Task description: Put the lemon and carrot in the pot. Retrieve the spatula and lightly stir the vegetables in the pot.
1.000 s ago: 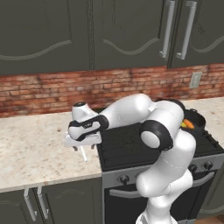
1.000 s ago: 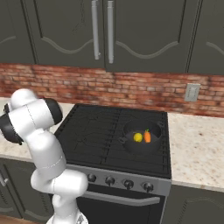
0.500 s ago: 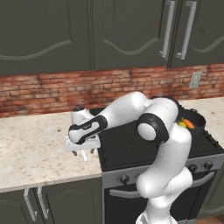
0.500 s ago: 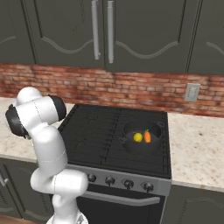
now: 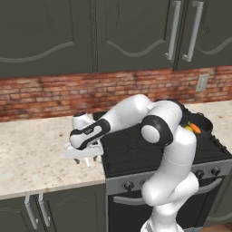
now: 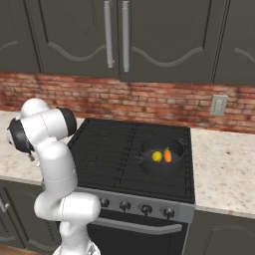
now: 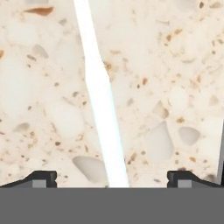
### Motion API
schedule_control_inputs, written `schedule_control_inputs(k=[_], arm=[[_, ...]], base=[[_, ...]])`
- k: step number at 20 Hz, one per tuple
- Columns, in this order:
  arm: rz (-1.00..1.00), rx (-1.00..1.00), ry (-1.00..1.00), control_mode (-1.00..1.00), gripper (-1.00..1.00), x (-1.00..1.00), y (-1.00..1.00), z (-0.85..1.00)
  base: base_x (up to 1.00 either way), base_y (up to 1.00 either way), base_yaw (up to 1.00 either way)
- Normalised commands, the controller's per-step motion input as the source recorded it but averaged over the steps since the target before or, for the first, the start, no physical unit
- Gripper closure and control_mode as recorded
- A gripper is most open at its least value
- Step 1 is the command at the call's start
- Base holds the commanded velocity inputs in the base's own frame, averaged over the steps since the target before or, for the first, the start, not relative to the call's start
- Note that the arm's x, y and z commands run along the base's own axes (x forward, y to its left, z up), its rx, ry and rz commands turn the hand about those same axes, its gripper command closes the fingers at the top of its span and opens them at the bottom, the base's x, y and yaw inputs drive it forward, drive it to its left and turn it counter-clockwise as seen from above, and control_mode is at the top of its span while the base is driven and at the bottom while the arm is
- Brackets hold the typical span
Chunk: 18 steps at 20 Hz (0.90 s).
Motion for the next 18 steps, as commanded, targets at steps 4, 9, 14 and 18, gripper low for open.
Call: schedule_control_inputs(k=[4, 9, 14, 18], arm=[[0.0, 0.0, 0.0, -1.0, -1.0, -0.41, 0.03, -0.13], [0.0, 0.0, 0.0, -1.0, -1.0, -0.17, 0.01, -0.13], [0.0, 0.0, 0.0, -1.0, -1.0, 0.23, 0.0, -0.28], [0.0, 0.0, 0.0, -1.0, -1.0, 0.1, 0.0, -0.06]], base=[[0.0, 0.0, 0.0], [0.0, 0.0, 0.0], [0.0, 0.0, 0.0], [0.0, 0.0, 0.0]])
